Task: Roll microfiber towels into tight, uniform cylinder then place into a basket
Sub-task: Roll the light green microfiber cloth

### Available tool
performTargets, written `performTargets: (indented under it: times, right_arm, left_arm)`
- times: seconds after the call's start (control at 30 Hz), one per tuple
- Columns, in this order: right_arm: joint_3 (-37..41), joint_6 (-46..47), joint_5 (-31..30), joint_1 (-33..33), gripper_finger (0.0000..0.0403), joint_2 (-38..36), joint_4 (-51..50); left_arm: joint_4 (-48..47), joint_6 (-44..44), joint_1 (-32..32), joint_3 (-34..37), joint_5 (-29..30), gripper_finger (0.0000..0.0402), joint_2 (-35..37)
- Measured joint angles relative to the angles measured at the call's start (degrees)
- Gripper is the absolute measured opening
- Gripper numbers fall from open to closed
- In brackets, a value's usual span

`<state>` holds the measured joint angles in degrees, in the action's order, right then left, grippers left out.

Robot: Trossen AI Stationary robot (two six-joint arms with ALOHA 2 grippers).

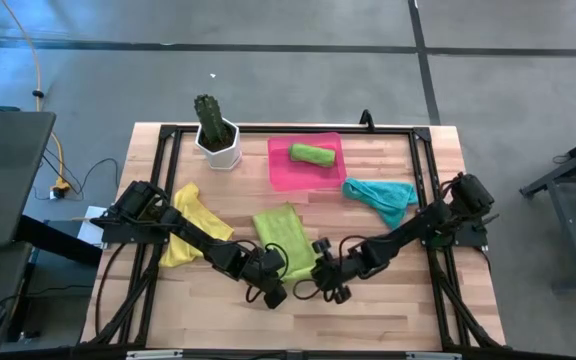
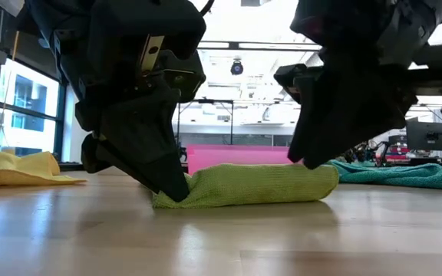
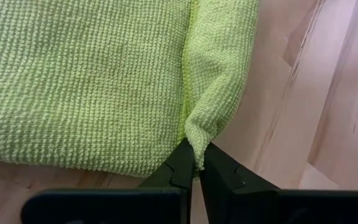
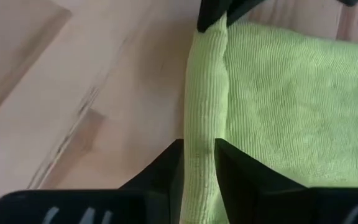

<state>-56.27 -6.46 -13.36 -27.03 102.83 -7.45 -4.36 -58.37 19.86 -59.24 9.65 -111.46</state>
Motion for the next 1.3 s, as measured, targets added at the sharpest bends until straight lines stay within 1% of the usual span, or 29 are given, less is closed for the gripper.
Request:
performTargets:
  times: [0.1, 0.37, 0.47, 0.53, 0.63, 0.9, 1.03, 1.13, 1.3]
  right_arm:
    - [0.0, 0.0, 0.61, -0.02, 0.0097, 0.0, -2.17]
    - [0.0, 0.0, 0.87, 0.11, 0.0168, 0.0, -4.36]
    - [0.0, 0.17, -0.12, 0.13, 0.0179, 0.0, -4.33]
    - [0.0, 0.44, -0.2, 0.13, 0.0179, 0.0, -4.29]
    - [0.0, 0.44, -0.66, 0.13, 0.0164, 0.0, -4.23]
    - [0.0, 1.92, -0.66, 0.13, 0.0086, 0.0, -4.16]
    - [0.02, 2.87, 0.25, 0.13, 0.0062, 0.0, -4.12]
    - [0.02, 2.77, 0.35, 0.14, 0.0066, 0.0, -4.12]
    - [0.02, 4.1, 0.37, 0.6, 0.0113, 0.0, -4.1]
  left_arm:
    - [0.04, 0.0, 0.0, 0.0, 0.0, 0.001, -0.02]
    - [0.24, 0.0, 0.0, 0.02, 0.0, 0.001, -0.02]
    - [0.26, 0.0, 0.0, 0.02, 0.0, 0.001, -0.04]
    - [0.28, 0.0, 0.0, 0.02, -0.02, 0.001, -0.04]
    - [0.28, 0.0, 0.0, 0.02, -0.02, 0.001, -0.04]
    - [0.33, 0.0, 0.0, 0.02, -0.07, 0.001, -0.07]
    - [0.51, 0.0, 0.0, 0.07, -0.12, 0.001, -0.07]
    - [0.76, 0.02, -0.01, 0.09, -0.39, 0.001, -0.07]
    - [1.07, 0.02, -0.02, 0.09, -0.55, 0.001, -0.11]
